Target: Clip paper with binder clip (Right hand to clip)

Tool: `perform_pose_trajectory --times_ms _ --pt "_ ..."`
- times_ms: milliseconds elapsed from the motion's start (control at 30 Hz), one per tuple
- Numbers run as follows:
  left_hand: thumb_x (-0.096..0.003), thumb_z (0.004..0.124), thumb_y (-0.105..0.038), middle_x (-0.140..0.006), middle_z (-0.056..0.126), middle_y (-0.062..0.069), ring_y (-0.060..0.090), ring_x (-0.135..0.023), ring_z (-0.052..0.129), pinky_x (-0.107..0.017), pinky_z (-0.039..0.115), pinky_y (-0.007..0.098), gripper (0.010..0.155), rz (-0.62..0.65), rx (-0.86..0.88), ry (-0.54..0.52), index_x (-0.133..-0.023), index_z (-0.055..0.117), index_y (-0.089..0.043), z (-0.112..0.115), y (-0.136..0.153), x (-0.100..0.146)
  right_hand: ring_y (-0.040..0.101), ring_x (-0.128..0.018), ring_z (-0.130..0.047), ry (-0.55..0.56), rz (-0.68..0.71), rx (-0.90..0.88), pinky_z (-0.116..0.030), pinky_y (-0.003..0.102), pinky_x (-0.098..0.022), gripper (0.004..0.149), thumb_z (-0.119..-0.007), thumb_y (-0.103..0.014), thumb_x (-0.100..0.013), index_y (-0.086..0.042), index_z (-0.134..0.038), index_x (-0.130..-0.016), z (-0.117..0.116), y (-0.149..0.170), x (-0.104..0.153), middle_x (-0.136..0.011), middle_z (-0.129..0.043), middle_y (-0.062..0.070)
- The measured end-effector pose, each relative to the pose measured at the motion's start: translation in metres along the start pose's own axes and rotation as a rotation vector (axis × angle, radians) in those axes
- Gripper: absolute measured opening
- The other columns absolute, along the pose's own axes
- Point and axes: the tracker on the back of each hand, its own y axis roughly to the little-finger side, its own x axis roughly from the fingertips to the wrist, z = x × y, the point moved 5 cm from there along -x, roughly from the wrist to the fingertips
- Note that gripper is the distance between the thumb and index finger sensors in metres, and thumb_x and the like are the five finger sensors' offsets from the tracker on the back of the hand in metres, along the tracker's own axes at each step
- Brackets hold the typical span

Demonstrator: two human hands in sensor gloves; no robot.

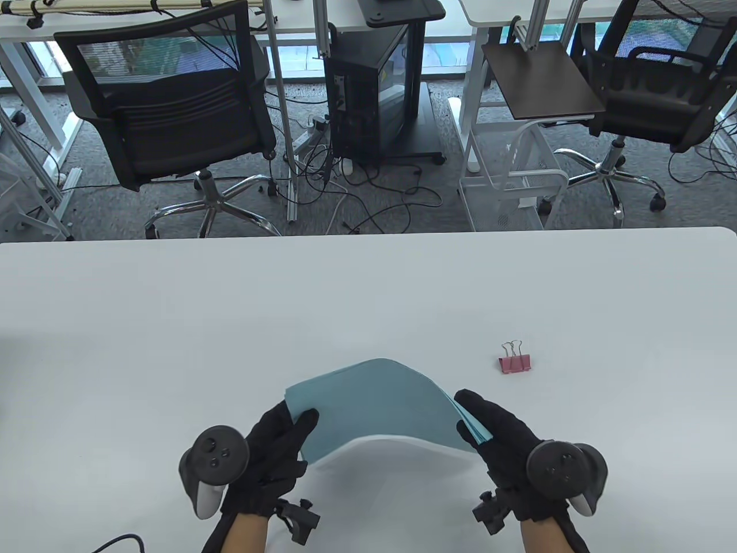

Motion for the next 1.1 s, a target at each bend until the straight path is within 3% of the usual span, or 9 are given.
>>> perform_pose_trajectory --times_ms 200,267,333,400,533,633,700,933,1100 --pt "-0.0608 0.068 -0.042 -0.100 0.086 -0.014 0.019 -0.088 0.094 -0.069 0.078 0.044 0.040 0.167 0.053 -0.052 -0.101 0.067 -0.041 -0.024 -0.036 0.004 0.033 -0.077 -0.093 0.211 0.105 -0.108 -0.077 0.054 -0.057 0.044 -0.077 -0.026 -0.057 -0.016 -0.073 -0.099 0.041 -0.018 0.001 -0.093 -0.087 0.012" --pt "-0.0602 0.069 -0.041 -0.099 0.088 -0.013 0.019 -0.086 0.096 -0.068 0.080 0.043 0.040 0.105 0.027 -0.008 -0.100 0.068 -0.040 -0.014 -0.022 0.000 0.034 -0.075 -0.094 0.153 0.028 -0.069 -0.078 0.055 -0.056 0.044 -0.077 -0.027 -0.056 -0.015 -0.074 -0.099 0.028 -0.004 -0.001 -0.092 -0.089 0.013" --pt "-0.0611 0.067 -0.042 -0.100 0.087 -0.014 0.018 -0.085 0.097 -0.067 0.081 0.042 0.040 0.004 0.041 0.113 -0.101 0.065 -0.042 0.006 0.006 -0.004 0.038 -0.075 -0.093 -0.045 -0.087 -0.052 -0.077 0.057 -0.056 0.043 -0.076 -0.025 -0.058 -0.012 -0.075 -0.098 -0.005 0.025 0.000 -0.093 -0.088 0.017" --pt "-0.0609 0.069 -0.041 -0.099 0.088 -0.010 0.022 -0.085 0.096 -0.068 0.079 0.044 0.040 0.007 0.148 0.102 -0.101 0.069 -0.039 0.001 0.002 -0.005 0.037 -0.072 -0.095 0.042 -0.069 -0.081 -0.078 0.056 -0.054 0.042 -0.077 -0.025 -0.056 -0.012 -0.078 -0.096 0.006 0.021 -0.002 -0.089 -0.091 0.014" --pt "-0.0613 0.068 -0.044 -0.104 0.084 -0.006 0.023 -0.091 0.091 -0.071 0.076 0.045 0.049 0.038 0.067 -0.023 -0.108 0.063 -0.030 -0.028 -0.022 0.001 0.032 -0.064 -0.098 0.072 0.063 -0.159 -0.081 0.055 -0.050 0.042 -0.077 -0.023 -0.056 -0.010 -0.078 -0.096 0.029 -0.008 -0.005 -0.081 -0.095 0.011" --pt "-0.0575 0.069 -0.055 -0.124 0.047 0.012 0.042 -0.109 0.060 -0.079 0.053 0.059 0.084 0.064 -0.040 -0.242 -0.119 0.030 -0.014 -0.049 -0.044 0.014 0.032 -0.061 -0.099 0.039 0.102 -0.179 -0.082 0.055 -0.049 0.041 -0.078 -0.022 -0.056 -0.009 -0.080 -0.095 0.034 -0.018 -0.003 -0.079 -0.096 0.012" --pt "-0.0544 0.070 -0.060 -0.126 0.034 0.015 0.050 -0.113 0.041 -0.078 0.039 0.069 0.093 0.163 -0.216 -0.305 -0.119 0.021 -0.014 -0.054 -0.070 0.024 0.032 -0.060 -0.099 0.014 0.109 -0.139 -0.082 0.055 -0.048 0.041 -0.078 -0.021 -0.056 -0.007 -0.080 -0.095 0.034 -0.022 -0.002 -0.079 -0.096 0.013" --pt "-0.0463 0.066 -0.074 -0.129 0.016 0.020 0.059 -0.113 0.023 -0.076 0.024 0.073 0.105 0.370 -0.799 -0.108 -0.118 0.008 -0.024 0.003 -0.143 0.035 0.033 -0.061 -0.099 -0.082 0.193 -0.025 -0.081 0.056 -0.050 0.041 -0.079 -0.021 -0.055 -0.008 -0.082 -0.094 0.020 -0.046 -0.001 -0.079 -0.097 0.013" --pt "-0.0468 0.070 -0.070 -0.121 0.059 0.002 0.034 -0.108 0.069 -0.078 0.065 0.052 0.088 0.392 -0.950 -0.104 -0.117 0.041 -0.024 0.029 -0.140 0.030 0.033 -0.063 -0.098 -0.095 0.214 0.048 -0.081 0.056 -0.052 0.041 -0.079 -0.022 -0.054 -0.010 -0.082 -0.094 0.016 -0.051 0.000 -0.080 -0.096 0.012"
